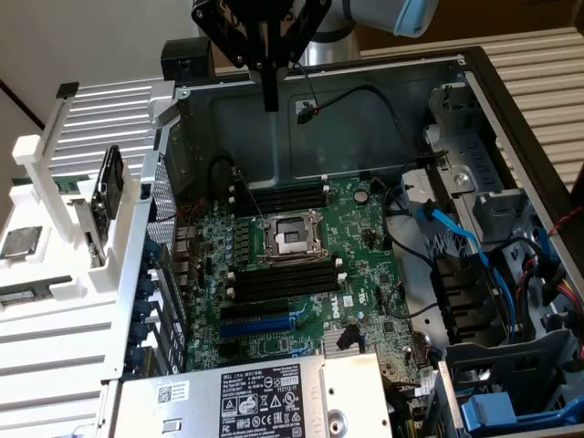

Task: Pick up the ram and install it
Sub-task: 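Reach for the ram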

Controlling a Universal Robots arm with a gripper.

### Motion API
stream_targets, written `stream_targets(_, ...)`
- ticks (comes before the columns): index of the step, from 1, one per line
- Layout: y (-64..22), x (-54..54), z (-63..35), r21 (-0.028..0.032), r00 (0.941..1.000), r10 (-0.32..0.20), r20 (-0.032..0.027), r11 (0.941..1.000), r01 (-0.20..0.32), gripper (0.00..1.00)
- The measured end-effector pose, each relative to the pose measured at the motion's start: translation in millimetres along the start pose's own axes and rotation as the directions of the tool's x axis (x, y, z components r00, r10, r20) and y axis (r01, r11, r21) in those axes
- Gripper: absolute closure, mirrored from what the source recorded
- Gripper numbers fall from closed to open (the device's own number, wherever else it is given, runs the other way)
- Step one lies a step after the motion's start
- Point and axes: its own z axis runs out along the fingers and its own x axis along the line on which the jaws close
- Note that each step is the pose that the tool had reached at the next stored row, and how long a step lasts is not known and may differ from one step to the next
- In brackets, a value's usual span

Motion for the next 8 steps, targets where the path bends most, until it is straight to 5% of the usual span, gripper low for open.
stream_targets(5, 0.0, 0.3, 0.0, 0.0000, 1.0000, 0.000, 0.0000, 1.0000, 0.000, 0.90)
stream_targets(8, -0.7, 10.1, -0.3, -0.0002, 1.0000, 0.000, 0.0035, 1.0000, 0.000, 0.90)
